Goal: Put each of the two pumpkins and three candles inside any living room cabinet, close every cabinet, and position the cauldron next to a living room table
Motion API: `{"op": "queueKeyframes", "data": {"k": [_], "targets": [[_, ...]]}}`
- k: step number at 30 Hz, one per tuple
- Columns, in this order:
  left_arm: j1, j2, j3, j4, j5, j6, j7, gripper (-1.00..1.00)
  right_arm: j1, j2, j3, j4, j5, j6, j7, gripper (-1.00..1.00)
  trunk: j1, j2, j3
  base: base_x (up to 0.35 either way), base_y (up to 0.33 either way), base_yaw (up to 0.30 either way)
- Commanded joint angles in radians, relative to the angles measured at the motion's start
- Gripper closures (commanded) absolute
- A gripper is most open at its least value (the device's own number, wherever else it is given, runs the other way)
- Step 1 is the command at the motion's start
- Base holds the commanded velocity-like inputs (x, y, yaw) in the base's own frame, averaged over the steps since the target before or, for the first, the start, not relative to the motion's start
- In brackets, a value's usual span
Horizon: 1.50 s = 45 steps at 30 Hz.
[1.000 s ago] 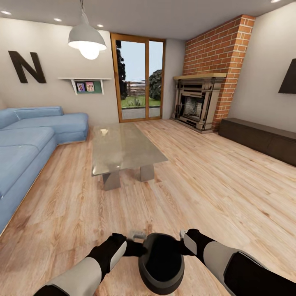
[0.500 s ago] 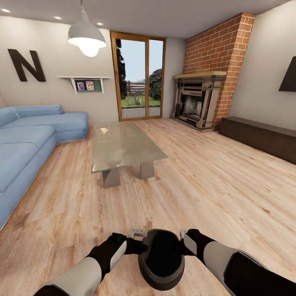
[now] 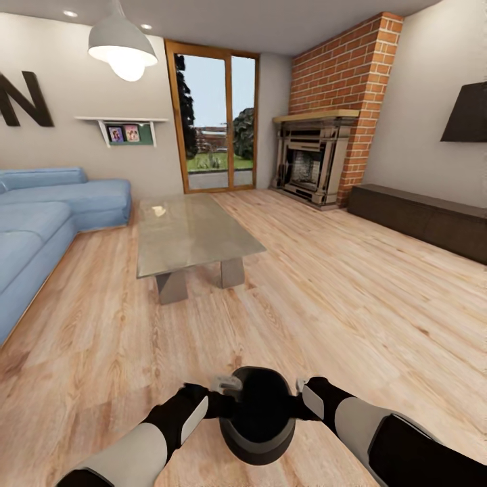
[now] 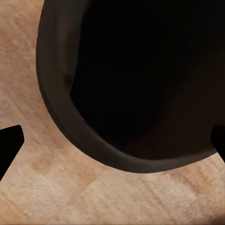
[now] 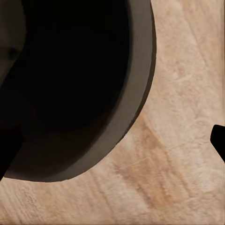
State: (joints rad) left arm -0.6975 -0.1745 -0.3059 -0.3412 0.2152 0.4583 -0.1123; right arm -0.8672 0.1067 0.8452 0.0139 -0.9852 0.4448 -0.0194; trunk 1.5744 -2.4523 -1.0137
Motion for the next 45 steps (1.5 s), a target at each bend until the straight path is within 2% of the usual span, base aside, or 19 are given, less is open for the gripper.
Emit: {"op": "queueKeyframes", "data": {"k": [1, 15, 29, 35, 41, 45], "targets": [[0.0, 0.0, -0.001, -0.001, 0.004, 0.005, 0.0, -1.0, -0.001, 0.001, 0.008, 0.001, -0.01, 0.002, -0.002, -1.0, 0.004, -0.008, -0.006, 0.0, 0.0, -0.126], [0.0, 0.0, -0.001, -0.001, 0.004, 0.004, 0.001, -1.0, -0.001, 0.001, 0.008, 0.0, -0.01, 0.0, -0.001, -1.0, 0.004, -0.008, -0.009, 0.004, 0.0, -0.021], [0.0, 0.0, 0.001, -0.001, 0.004, 0.003, 0.004, -1.0, -0.001, 0.001, 0.009, -0.002, -0.008, -0.001, -0.001, -1.0, 0.004, -0.008, -0.009, 0.212, 0.0, 0.0], [0.0, 0.0, 0.001, -0.001, 0.004, 0.003, 0.042, -1.0, -0.001, 0.002, 0.011, -0.002, -0.005, -0.005, 0.0, -1.0, 0.004, -0.008, -0.009, 0.007, 0.0, 0.0], [0.0, 0.0, 0.001, 0.0, 0.006, 0.003, 0.06, -1.0, -0.001, 0.002, 0.011, -0.003, 0.0, -0.007, 0.001, -1.0, 0.026, -0.048, -0.028, 0.0, 0.0, 0.0], [0.0, 0.0, 0.001, 0.0, 0.005, 0.003, 0.063, -1.0, -0.001, 0.002, 0.011, -0.003, 0.0, -0.008, 0.001, -1.0, 0.028, -0.049, -0.043, 0.0, 0.0, 0.0]]}}
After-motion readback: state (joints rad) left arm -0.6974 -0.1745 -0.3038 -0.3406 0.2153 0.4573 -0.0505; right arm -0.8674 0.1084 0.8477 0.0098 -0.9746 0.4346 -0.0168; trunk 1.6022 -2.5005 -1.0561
